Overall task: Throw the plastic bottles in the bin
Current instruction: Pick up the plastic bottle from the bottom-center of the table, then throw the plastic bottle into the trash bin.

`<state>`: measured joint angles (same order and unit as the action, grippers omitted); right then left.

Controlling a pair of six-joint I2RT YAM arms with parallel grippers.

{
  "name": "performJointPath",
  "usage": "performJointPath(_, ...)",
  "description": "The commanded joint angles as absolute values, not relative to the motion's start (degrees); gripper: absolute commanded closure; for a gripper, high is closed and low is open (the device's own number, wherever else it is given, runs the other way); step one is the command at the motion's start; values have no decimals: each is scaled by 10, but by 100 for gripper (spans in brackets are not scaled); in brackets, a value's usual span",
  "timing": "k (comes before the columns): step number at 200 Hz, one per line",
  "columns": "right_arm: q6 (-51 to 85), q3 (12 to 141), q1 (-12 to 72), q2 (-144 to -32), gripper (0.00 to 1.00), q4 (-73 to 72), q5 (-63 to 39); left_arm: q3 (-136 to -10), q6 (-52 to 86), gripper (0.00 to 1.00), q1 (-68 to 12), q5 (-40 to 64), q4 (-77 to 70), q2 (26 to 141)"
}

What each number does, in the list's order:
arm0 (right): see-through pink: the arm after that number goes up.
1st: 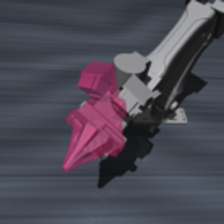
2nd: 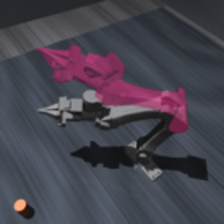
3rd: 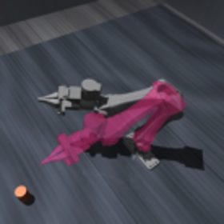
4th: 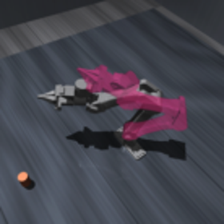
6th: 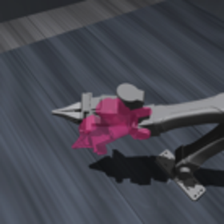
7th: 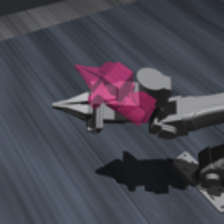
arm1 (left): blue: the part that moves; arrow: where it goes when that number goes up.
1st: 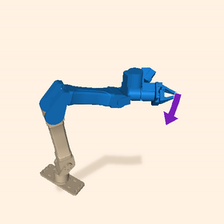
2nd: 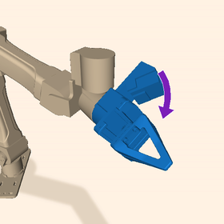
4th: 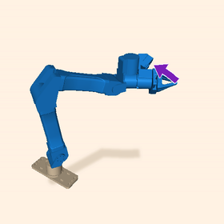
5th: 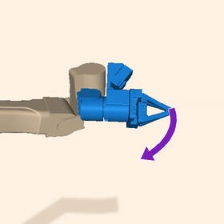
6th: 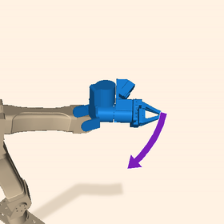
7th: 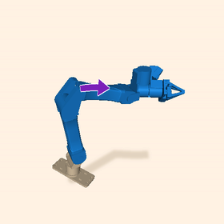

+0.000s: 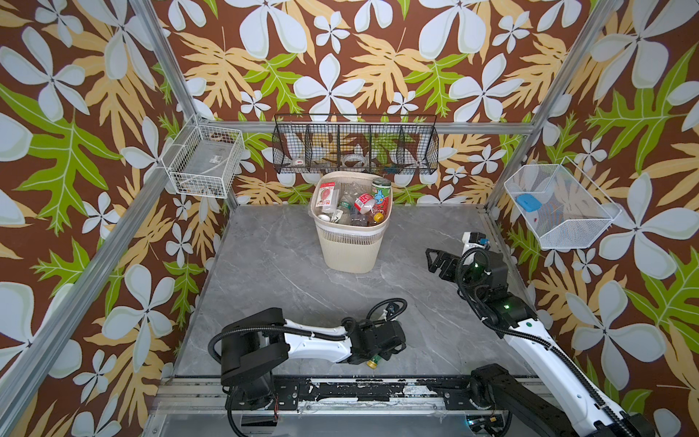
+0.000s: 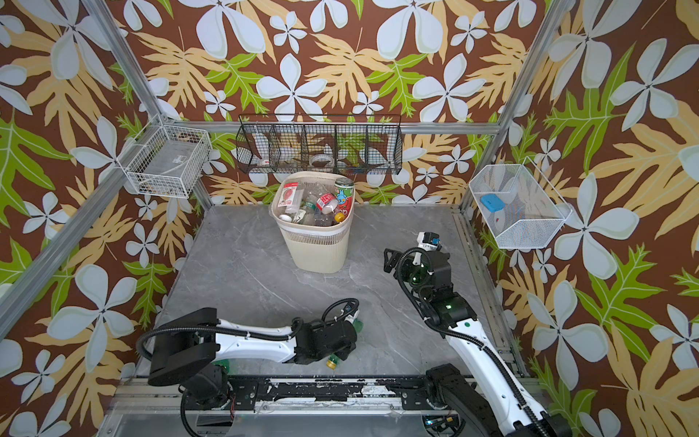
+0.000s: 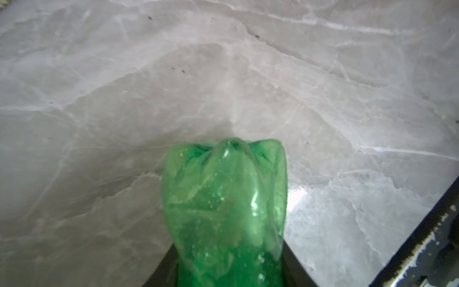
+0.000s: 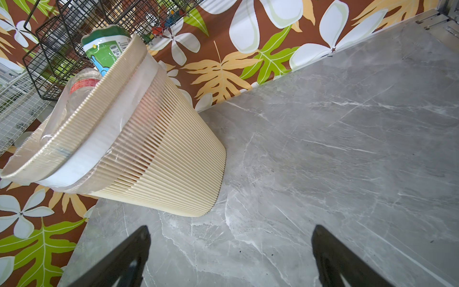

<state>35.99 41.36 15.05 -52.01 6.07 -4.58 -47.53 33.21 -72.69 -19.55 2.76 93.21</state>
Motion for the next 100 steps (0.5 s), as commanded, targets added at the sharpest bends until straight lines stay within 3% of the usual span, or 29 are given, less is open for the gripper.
performJointPath(1,365,415,150,-524,0,43,-50,-448,339,65,-702,-218,-3,876)
performJointPath(59,371,415,150,-538,0,29,-57,-325,349,59,-625,-238,-159,619)
performJointPath(100,375,411,150,-544,0,20,-63,-309,324,57,-573,-266,-136,492)
